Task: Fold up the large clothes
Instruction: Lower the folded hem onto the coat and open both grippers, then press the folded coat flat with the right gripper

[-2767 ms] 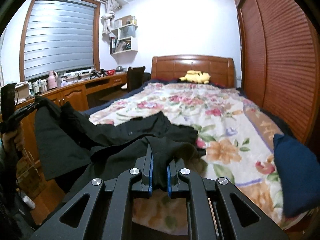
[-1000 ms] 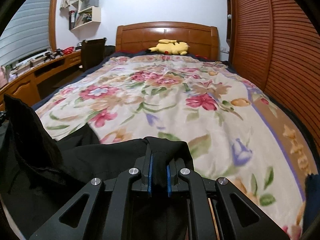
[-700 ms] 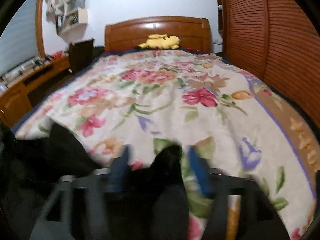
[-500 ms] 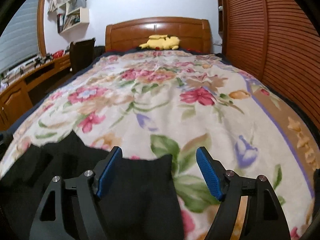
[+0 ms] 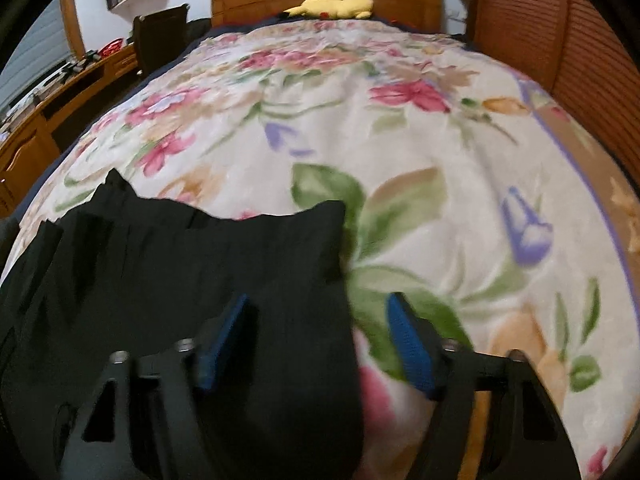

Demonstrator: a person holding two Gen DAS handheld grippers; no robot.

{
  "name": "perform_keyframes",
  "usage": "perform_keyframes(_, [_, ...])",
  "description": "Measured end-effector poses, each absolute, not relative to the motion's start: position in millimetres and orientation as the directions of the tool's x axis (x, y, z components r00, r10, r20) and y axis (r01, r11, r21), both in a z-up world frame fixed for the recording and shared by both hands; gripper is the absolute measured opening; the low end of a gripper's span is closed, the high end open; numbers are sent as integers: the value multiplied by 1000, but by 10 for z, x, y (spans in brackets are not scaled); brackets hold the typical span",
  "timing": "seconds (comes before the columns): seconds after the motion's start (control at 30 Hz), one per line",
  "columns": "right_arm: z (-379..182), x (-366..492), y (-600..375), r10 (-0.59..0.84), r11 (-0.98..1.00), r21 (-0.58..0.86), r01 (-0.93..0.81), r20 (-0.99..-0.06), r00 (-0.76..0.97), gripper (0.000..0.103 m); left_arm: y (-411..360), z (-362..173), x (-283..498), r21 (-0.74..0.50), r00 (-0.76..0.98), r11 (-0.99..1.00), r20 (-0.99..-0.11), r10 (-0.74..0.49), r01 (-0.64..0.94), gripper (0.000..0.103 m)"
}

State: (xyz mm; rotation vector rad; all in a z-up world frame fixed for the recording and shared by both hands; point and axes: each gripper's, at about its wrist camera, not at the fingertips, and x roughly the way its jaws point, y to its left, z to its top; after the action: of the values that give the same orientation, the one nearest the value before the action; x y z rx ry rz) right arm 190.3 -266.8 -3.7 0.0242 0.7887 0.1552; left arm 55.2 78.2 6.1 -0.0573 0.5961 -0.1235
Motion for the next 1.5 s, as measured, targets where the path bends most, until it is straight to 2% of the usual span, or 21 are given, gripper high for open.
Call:
perform_keyframes(0.03, [-34,1917,-2670,173,984,99,-146,-700,693,26,787,50,550,-89,825,991,-549,-132,99,82])
perform_keyframes(0.07, [-20,1934,-2678,185,982,109,-153,-691,699,14,791,42,548,-87,826,991,-547,-131,100,82])
perform_keyframes(0.1, [9,1926,-2670,186,982,105,-157,-678,711,7,790,33,553,-83,825,991,-549,-132,103,82])
perform_keyframes(0.13, [46,1902,-2658,190,981,97,-168,-657,730,6,786,25,560,-81,826,991,-549,-132,105,82])
perform_keyframes(0.23, [226,1806,-2615,166,984,42,-174,-575,801,4,777,5,558,-75,827,991,-547,-132,109,82])
perform_keyframes(0.3, [348,1778,-2664,48,998,-11,-64,-534,844,4,758,-14,549,-68,825,991,-549,-132,114,82])
perform_keyframes(0.37, [382,1837,-2770,-55,998,-18,54,-542,838,4,730,-36,550,-55,822,992,-556,-127,115,82])
perform_keyframes(0.47, [305,1959,-2746,-109,994,-71,82,-599,793,4,690,-63,537,-34,818,992,-562,-118,119,82])
perform_keyframes(0.5, [289,1979,-2728,-99,995,-68,73,-611,785,8,682,-67,534,-28,819,992,-562,-115,119,82])
perform_keyframes(0.57, [300,1975,-2686,-117,993,-83,84,-612,782,22,677,-69,520,-21,820,992,-561,-112,121,82])
perform_keyframes(0.63, [380,1945,-2628,-118,993,-92,78,-592,797,54,681,-70,518,-25,819,992,-562,-115,122,82])
perform_keyframes(0.7, [432,1893,-2540,-90,995,-84,51,-570,816,60,682,-72,513,-26,819,992,-562,-118,125,82])
perform_keyframes(0.9, [501,1604,-2052,76,984,-90,-154,-569,819,60,681,-72,507,-22,818,992,-563,-116,125,82])
perform_keyframes(1.03, [404,1543,-1681,236,942,-39,-334,-631,739,60,684,-99,497,-19,811,992,-574,-111,122,82])
perform_keyframes(1.2, [172,1650,-1314,313,884,-23,-468,-714,626,55,731,-130,505,-49,801,992,-586,-123,116,82])
perform_keyframes(1.37, [-69,1906,-1125,265,871,-71,-486,-765,586,35,749,-126,507,-58,799,991,-587,-129,117,82])
perform_keyframes(1.43, [-95,2016,-1105,261,875,-69,-479,-767,586,23,744,-125,504,-54,799,991,-588,-128,119,82])
perform_keyframes(1.5, [-135,2139,-1117,239,893,-68,-446,-767,595,17,742,-129,504,-49,799,992,-589,-125,119,82])
